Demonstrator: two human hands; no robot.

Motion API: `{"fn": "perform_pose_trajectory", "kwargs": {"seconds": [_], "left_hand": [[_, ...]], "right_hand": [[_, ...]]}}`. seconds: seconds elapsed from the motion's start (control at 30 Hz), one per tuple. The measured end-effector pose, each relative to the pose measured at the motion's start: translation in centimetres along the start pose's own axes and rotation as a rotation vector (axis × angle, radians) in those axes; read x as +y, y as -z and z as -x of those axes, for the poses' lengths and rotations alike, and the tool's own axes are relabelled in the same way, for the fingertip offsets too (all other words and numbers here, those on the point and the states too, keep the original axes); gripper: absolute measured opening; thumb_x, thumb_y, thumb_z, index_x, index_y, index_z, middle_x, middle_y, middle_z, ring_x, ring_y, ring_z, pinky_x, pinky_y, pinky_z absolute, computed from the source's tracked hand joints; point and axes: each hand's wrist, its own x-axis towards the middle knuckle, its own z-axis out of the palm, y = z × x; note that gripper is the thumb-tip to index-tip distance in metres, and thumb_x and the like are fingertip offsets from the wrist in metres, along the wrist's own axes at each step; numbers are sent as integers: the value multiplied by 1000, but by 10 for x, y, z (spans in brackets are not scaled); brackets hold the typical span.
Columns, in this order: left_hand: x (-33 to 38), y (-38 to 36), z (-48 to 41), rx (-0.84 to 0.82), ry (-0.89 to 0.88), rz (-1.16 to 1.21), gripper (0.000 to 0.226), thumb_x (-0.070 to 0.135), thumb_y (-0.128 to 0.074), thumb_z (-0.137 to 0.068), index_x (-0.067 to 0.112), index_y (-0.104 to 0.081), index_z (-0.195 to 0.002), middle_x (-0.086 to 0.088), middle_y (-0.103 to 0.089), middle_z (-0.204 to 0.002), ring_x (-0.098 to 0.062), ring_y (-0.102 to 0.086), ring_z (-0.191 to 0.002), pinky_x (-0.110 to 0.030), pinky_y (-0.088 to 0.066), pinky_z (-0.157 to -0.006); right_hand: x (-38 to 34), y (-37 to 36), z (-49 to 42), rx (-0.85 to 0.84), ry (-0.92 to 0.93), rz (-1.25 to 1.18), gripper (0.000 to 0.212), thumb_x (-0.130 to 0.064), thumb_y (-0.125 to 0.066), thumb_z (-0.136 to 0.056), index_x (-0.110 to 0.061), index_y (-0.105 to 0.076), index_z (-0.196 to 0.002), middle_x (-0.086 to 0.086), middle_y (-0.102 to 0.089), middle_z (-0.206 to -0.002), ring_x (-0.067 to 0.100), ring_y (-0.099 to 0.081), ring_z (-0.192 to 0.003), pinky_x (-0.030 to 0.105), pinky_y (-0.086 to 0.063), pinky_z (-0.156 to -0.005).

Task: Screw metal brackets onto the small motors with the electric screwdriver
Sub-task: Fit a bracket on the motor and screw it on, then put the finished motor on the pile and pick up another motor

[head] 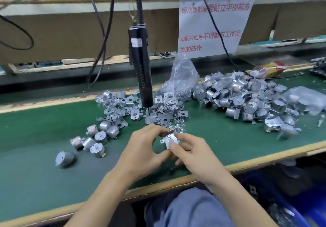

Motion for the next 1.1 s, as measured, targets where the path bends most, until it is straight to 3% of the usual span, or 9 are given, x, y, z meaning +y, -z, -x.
{"fn": "perform_pose_trajectory", "kwargs": {"seconds": [0.13,0.3,0.43,0.5,0.63,0.73,0.8,0.93,1.1], "left_hand": [[19,-5,-2,0,-5,21,38,25,-82,-73,23,-69,-108,18,-63,-90,13,-50,-79,-2,-34,-71],[18,-3,6,37,149,-30,44,44,-76,-80,40,-57,-120,23,-62,-93,-10,-52,-78,-10,-39,-71],[2,9,18,138,296,-207,35,35,-72,-85,26,-62,-117,13,-61,-100,-3,-51,-86,-22,-41,-79],[-12,15,28,225,436,-328,35,24,-71,-86,15,-63,-118,-6,-60,-108,-26,-52,-102,-38,-42,-90],[-35,27,50,349,688,-561,34,7,-70,-82,-3,-63,-114,-32,-52,-116,-54,-43,-104,-61,-37,-89],[-42,31,63,279,743,-641,27,2,-69,-82,-11,-62,-105,-36,-50,-114,-59,-44,-98,-65,-41,-78],[-46,33,67,236,763,-638,25,5,-66,-86,-8,-62,-106,-32,-47,-118,-54,-44,-100,-62,-43,-75],[-57,42,68,267,726,-624,31,10,-73,-82,-1,-63,-110,-29,-48,-115,-53,-52,-95,-58,-47,-73],[-58,43,68,265,635,-672,24,7,-80,-76,0,-69,-95,-26,-50,-105,-47,-51,-88,-55,-47,-71]], "right_hand": [[3,15,16,36,54,-181,18,-26,-69,-97,-20,-74,-114,10,-78,-90,12,-65,-73,26,-56,-72],[-2,77,14,379,-66,-662,24,-25,-66,-94,-2,-70,-98,12,-74,-85,13,-60,-66,22,-54,-63],[-31,153,-5,646,-102,-867,31,-39,-50,-106,-13,-66,-104,3,-72,-96,9,-56,-67,22,-47,-63],[-41,173,-15,722,-106,-842,52,-54,-38,-106,-11,-67,-108,-1,-76,-94,9,-53,-65,23,-46,-62],[-47,150,-30,659,-97,-593,51,-54,-41,-106,-11,-68,-107,-5,-79,-80,7,-56,-61,23,-48,-58],[-51,108,-43,578,-20,-399,31,-39,-53,-106,-12,-70,-103,-2,-76,-85,7,-62,-64,22,-48,-55],[-55,80,-52,503,46,-206,27,-39,-60,-103,-15,-71,-106,-4,-74,-98,9,-67,-84,25,-55,-66],[-73,34,-69,311,155,54,69,-57,-70,-90,-19,-53,-145,-7,-61,-134,11,-59,-120,37,-48,-106],[-103,-6,-90,124,256,117,99,-63,-78,-79,-27,-30,-158,-3,-37,-160,15,-34,-146,41,-33,-115]]}}
